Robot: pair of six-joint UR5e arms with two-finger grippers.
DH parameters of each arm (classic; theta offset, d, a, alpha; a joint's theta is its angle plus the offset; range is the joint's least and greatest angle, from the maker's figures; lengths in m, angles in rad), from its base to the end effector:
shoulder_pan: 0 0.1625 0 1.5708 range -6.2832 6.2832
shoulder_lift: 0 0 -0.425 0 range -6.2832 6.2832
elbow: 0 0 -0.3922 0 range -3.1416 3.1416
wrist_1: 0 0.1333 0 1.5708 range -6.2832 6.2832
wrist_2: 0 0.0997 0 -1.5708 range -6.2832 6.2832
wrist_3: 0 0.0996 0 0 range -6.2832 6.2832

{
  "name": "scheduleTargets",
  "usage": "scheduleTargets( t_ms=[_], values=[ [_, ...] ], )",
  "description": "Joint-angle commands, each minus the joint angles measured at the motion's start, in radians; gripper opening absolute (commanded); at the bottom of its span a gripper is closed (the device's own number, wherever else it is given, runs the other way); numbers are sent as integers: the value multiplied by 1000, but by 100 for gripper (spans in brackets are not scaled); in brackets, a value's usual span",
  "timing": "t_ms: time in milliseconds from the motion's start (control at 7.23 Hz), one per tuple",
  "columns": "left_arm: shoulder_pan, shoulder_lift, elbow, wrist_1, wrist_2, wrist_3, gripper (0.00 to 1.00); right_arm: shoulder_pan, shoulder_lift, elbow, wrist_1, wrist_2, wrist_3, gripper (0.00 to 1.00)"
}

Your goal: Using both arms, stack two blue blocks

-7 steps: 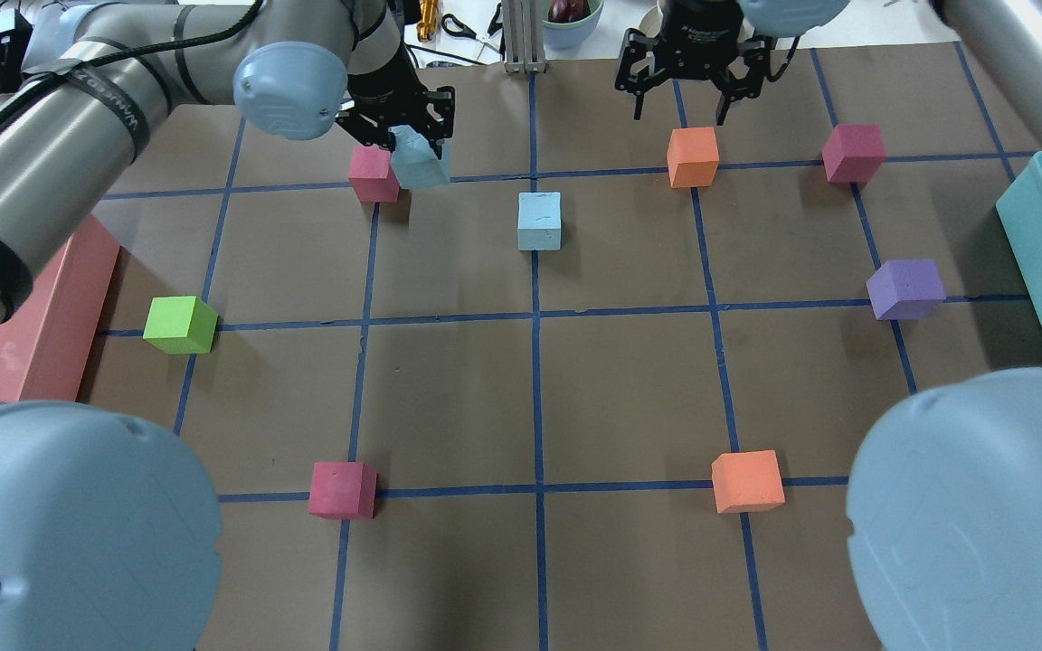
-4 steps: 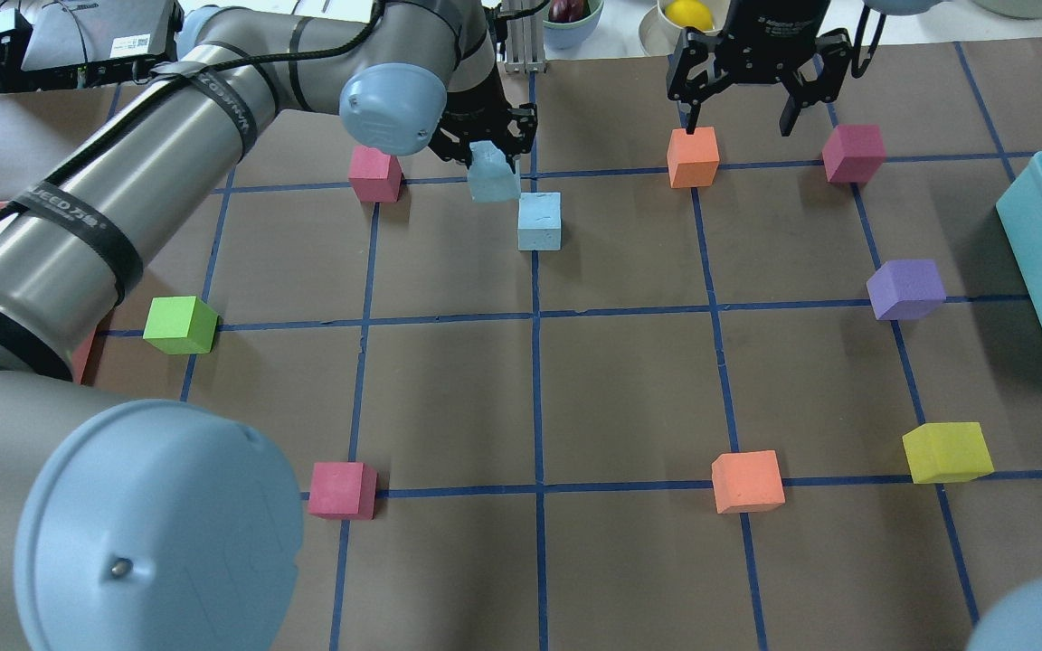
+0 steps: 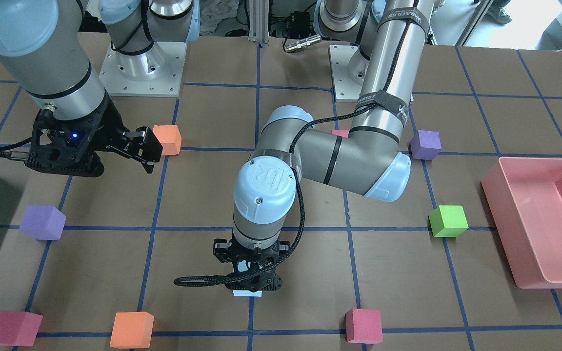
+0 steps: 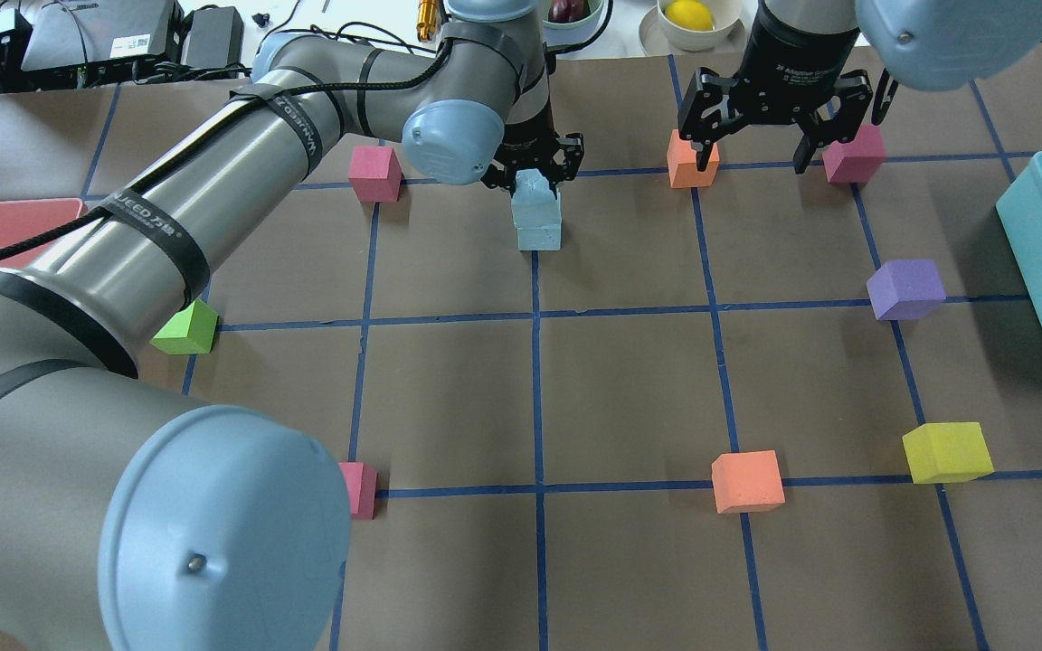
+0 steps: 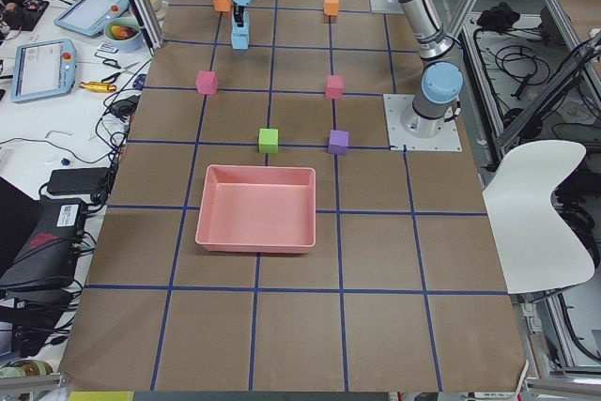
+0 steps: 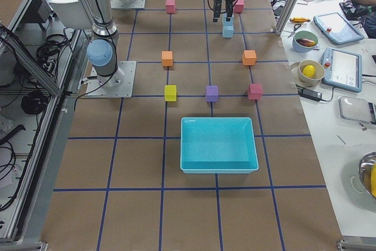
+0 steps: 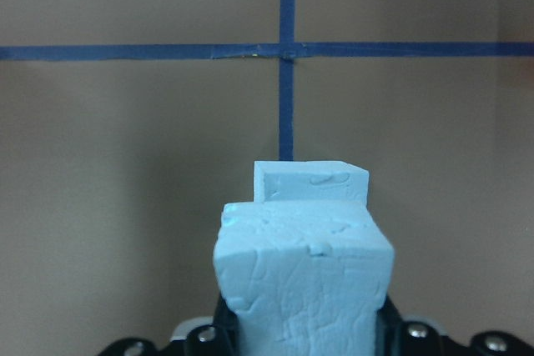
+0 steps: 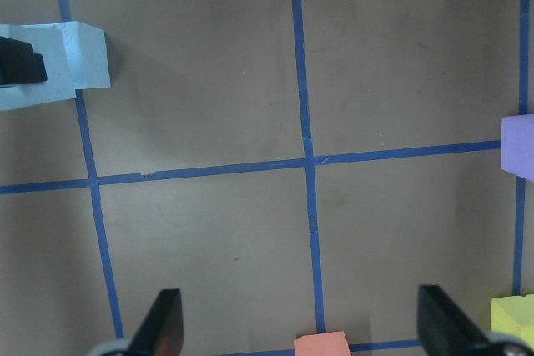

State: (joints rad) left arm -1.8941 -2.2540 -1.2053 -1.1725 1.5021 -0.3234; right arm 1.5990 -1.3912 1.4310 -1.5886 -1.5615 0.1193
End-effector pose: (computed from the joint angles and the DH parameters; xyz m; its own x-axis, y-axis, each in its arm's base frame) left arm -0.3706 -0.6650 0.2786 -0.9959 0.0051 0.0905 0.0002 0.9985 -0.0546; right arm 0.1501 -0.5613 0.4633 -0.9958 0.0911 -0.0066 0.0910 0.9956 0.0229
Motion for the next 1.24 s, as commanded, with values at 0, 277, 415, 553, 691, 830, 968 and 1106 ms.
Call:
scheduleTargets(
  t_ms=[0, 277, 415, 553, 691, 830, 968, 1106],
  values=[
    [-3, -19, 26, 24, 1, -2, 0, -39, -18, 6, 16, 0, -10, 100],
    [-2, -39, 43, 24, 3, 0, 0, -33, -57, 11, 22, -2, -10, 100],
    [0, -38, 41, 24, 4, 0, 0, -34, -95, 61, 22, -3, -9, 100],
    [0, -38, 38, 24, 6, 1, 0, -33, -147, 134, 12, -3, -3, 100],
    [0, -36, 35, 24, 10, 1, 0, -37, -169, 164, 7, -3, -9, 100],
    [0, -39, 32, 24, 32, 1, 0, -40, -170, 163, 15, -5, -10, 100],
    [0, -39, 30, 24, 33, 0, 0, -40, -173, 158, 21, -3, -10, 100],
    [0, -42, 30, 24, 32, -6, 2, -37, -172, 157, 19, -2, -10, 100]
  ],
)
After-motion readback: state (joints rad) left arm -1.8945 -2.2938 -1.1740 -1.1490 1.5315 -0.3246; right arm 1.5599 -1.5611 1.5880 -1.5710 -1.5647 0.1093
